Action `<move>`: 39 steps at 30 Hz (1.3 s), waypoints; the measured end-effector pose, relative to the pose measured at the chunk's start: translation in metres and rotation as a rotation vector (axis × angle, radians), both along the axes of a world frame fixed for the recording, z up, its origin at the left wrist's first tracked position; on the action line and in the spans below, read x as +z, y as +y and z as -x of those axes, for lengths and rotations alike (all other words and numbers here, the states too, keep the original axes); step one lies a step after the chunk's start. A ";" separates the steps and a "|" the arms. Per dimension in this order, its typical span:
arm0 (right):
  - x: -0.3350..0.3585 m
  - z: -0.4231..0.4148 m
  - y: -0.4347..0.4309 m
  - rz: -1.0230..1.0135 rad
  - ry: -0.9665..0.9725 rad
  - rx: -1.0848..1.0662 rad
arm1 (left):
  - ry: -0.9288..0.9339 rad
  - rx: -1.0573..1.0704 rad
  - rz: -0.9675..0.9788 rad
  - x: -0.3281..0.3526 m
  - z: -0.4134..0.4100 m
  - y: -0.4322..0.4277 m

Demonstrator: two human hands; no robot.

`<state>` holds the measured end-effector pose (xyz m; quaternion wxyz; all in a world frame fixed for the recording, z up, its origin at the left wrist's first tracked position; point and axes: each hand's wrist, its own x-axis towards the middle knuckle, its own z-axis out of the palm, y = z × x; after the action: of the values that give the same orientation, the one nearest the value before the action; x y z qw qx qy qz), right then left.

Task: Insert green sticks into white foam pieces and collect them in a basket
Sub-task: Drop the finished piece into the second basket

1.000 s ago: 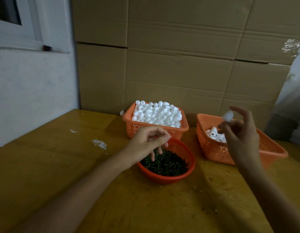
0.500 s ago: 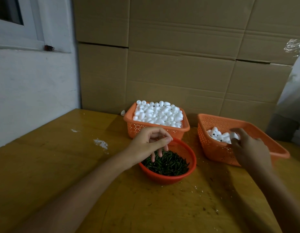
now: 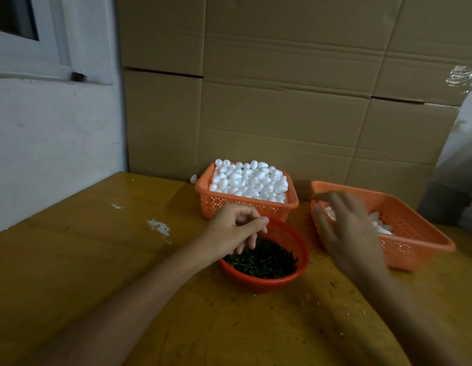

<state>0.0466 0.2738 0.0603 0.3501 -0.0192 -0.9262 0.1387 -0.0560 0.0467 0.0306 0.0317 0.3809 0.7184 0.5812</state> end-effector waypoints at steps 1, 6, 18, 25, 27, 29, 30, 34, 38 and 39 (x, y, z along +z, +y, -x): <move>-0.006 -0.002 -0.021 -0.018 -0.102 0.104 | -0.004 0.025 -0.021 0.000 0.000 0.001; -0.036 -0.006 -0.074 -0.332 -0.432 0.287 | 0.012 0.060 -0.060 0.000 0.003 0.002; -0.036 -0.004 -0.076 -0.318 -0.467 0.278 | 0.738 0.357 0.520 -0.008 -0.003 0.002; -0.038 0.000 -0.079 -0.316 -0.442 0.278 | 0.785 0.692 0.904 0.011 0.029 -0.006; -0.037 0.001 -0.079 -0.319 -0.441 0.284 | 0.634 0.632 1.058 0.016 0.045 -0.006; -0.039 0.000 -0.080 -0.316 -0.444 0.290 | 0.534 0.595 1.108 0.023 0.056 -0.004; -0.040 0.000 -0.080 -0.312 -0.446 0.292 | 0.516 0.596 1.107 0.028 0.060 -0.004; -0.040 0.000 -0.082 -0.304 -0.445 0.292 | 0.434 0.543 1.039 0.041 0.072 0.006; -0.041 0.000 -0.081 -0.314 -0.445 0.302 | 0.286 0.458 1.090 0.045 0.083 0.015; -0.040 0.000 -0.082 -0.318 -0.444 0.302 | 0.259 0.460 1.090 0.045 0.085 0.017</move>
<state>0.0467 0.1920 0.0198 0.1134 0.1438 -0.9825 0.0347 -0.1407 0.0634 0.0759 0.0084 0.2124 0.9746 0.0702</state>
